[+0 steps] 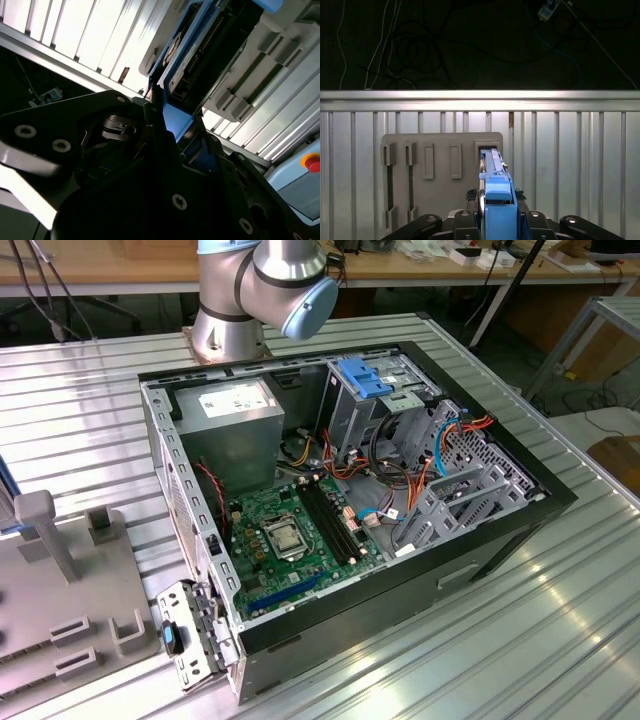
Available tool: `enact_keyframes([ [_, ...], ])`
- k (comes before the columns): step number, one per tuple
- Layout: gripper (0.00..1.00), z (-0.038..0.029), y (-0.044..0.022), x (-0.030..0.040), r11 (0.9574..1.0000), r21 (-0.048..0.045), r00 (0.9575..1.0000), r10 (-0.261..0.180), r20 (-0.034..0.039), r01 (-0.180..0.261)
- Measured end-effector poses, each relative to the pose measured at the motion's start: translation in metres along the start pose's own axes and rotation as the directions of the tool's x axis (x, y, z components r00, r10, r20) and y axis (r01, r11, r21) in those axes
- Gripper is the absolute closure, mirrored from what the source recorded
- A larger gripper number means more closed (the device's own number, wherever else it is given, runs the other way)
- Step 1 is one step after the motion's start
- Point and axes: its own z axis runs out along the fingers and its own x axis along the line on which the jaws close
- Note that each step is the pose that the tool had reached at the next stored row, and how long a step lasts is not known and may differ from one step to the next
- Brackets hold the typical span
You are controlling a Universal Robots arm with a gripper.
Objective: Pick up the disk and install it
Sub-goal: 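Pick up the disk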
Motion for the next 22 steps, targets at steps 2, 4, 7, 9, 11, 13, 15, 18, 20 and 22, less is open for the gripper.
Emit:
enact_keyframes([
  [2,0.63,-0.0033,-0.0001,0.0000,1.0000,0.0002,1.0000,0.000,-0.0001,0.000],
  [4,0.63,-0.0057,0.0000,0.0000,1.0000,0.0009,1.0000,0.000,0.0001,0.000],
  [7,0.63,-0.0057,0.0000,0.0000,1.0000,0.0011,1.0000,0.000,0.0001,0.000],
  [9,0.63,-0.0058,-0.0001,0.0000,1.0000,0.0010,1.0000,0.000,0.0000,0.000],
  [11,0.63,-0.0058,-0.0001,0.0000,1.0000,0.0011,1.0000,0.000,0.0000,0.000],
  [13,0.63,-0.0059,-0.0001,0.0000,1.0000,0.0010,1.0000,0.000,0.0000,0.000],
  [15,0.63,-0.0063,-0.0001,0.0000,1.0000,0.0008,1.0000,0.000,-0.0001,0.000],
  [18,0.63,-0.0125,-0.0002,0.0000,1.0000,0.0011,1.0000,0.000,-0.0001,0.000],
  [20,0.63,-0.0178,-0.0003,0.0000,1.0000,0.0015,1.0000,0.000,0.0001,0.000],
  [22,0.63,-0.0220,-0.0003,0.0001,1.0000,0.0036,1.0000,-0.001,-0.0002,0.001],
])
